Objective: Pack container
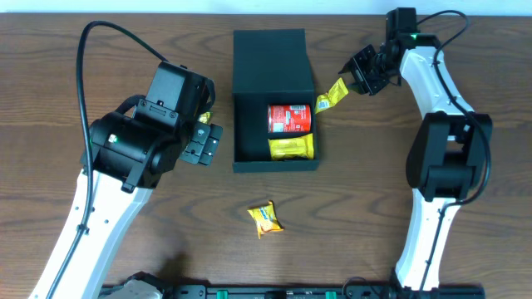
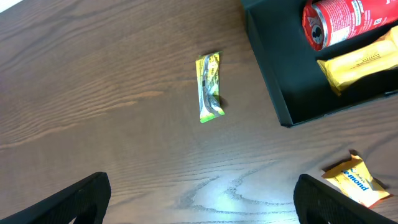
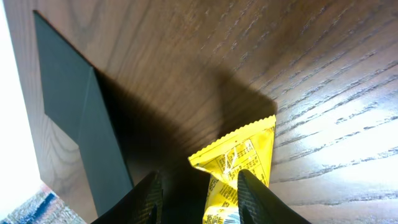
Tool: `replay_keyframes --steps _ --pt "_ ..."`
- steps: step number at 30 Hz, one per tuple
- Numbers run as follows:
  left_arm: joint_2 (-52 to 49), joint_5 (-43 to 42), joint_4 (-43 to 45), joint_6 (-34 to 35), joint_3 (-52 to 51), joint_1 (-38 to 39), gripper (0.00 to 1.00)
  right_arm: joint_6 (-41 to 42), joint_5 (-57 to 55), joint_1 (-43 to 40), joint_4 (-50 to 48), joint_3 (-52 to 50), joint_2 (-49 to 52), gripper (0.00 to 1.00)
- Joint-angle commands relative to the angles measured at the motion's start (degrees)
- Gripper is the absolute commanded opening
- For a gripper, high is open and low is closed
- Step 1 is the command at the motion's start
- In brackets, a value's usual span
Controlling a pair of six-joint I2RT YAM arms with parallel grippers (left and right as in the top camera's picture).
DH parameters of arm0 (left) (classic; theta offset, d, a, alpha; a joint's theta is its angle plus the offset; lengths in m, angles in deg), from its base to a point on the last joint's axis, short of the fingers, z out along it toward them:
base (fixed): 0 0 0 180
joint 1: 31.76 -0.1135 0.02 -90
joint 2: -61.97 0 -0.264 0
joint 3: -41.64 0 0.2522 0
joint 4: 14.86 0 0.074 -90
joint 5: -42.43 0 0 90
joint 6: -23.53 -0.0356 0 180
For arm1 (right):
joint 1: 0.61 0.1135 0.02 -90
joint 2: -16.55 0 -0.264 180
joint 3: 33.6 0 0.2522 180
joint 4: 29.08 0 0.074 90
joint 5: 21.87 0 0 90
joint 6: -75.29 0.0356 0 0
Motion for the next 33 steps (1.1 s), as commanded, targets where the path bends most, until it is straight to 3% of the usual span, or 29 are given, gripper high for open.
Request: replay_keyframes --steps 1,8,11,15,17,23,25,28,33 --pt "-0.35 0.17 0.24 -0.24 0.42 -0.13 0.95 0.7 0.66 0.59 -0.7 0.92 2.84 0.39" --pt "-0.35 0.2 0.22 -0.24 0.42 -0.13 0.95 1.57 2.78 0.72 -2.84 0.92 4.46 0.34" --pt "-0.35 0.2 0.46 -0.24 0.42 -0.13 0.95 1.57 2.82 0.81 -2.84 0.92 4.46 0.2" --pt "-0.35 0.2 0.85 -0.24 0.42 -0.13 0.96 1.6 3.93 0.81 -3.41 0.92 4.46 0.15" --pt "-0.35 0.2 0.87 -0.24 0.42 -0.13 0.95 1.64 4.28 0.81 -3.91 0.92 4.46 0.04" --pt "-0.35 0.2 0.85 -0.26 0.42 -0.13 0.95 1.66 7.76 0.09 -7.13 0.98 4.44 0.01" --pt "-0.35 0.2 0.85 -0.26 0.37 -0.13 0.95 -0.09 8.9 -0.44 -7.56 1.31 4.44 0.14" --pt "-0.35 0.26 0.59 -0.79 0.04 -0.13 0.95 -9.62 8.85 -1.79 -6.45 2.6 4.37 0.35" --pt "-0.37 0.24 0.61 -0.87 -0.7 -0.15 0.95 -35.28 10.38 -3.3 -0.35 4.61 4.37 0.44"
